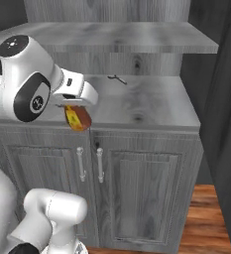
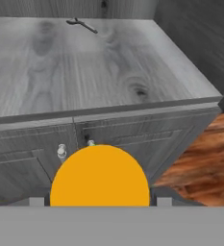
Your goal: Pick the honey bottle and bar from the counter and place them in the cabinets closest to them.
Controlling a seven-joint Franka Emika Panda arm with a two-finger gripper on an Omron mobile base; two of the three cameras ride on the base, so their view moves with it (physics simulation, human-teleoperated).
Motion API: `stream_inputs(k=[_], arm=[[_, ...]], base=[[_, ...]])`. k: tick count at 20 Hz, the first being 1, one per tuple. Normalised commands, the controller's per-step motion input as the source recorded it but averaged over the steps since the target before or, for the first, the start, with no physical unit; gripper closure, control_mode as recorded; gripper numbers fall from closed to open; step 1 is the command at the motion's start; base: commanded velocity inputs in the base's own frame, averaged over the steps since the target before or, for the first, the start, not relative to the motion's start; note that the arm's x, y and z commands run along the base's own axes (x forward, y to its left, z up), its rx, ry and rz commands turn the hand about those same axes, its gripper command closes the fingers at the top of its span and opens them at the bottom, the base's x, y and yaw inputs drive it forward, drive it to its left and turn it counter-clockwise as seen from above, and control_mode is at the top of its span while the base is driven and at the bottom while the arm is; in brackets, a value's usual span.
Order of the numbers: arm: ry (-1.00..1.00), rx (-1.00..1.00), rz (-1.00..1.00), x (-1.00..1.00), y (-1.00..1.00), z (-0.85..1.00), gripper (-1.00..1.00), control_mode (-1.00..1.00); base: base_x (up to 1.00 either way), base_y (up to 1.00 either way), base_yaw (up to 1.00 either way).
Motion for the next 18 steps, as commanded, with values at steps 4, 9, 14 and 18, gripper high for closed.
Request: stream_inputs(k=[4, 9, 14, 18], arm=[[-0.03, 0.00, 0.00, 0.42, 0.00, -0.15, 1.00, -1.00], [-0.03, 0.00, 0.00, 0.33, 0.00, -0.24, 1.00, -1.00], [-0.04, 0.00, 0.00, 0.35, 0.00, -0.20, 1.00, -1.00], [-0.04, 0.00, 0.00, 0.49, 0.00, -0.01, 1.00, -1.00]], base=[[0.00, 0.00, 0.00], [0.00, 0.00, 0.00], [0.00, 0.00, 0.00], [0.00, 0.00, 0.00]])
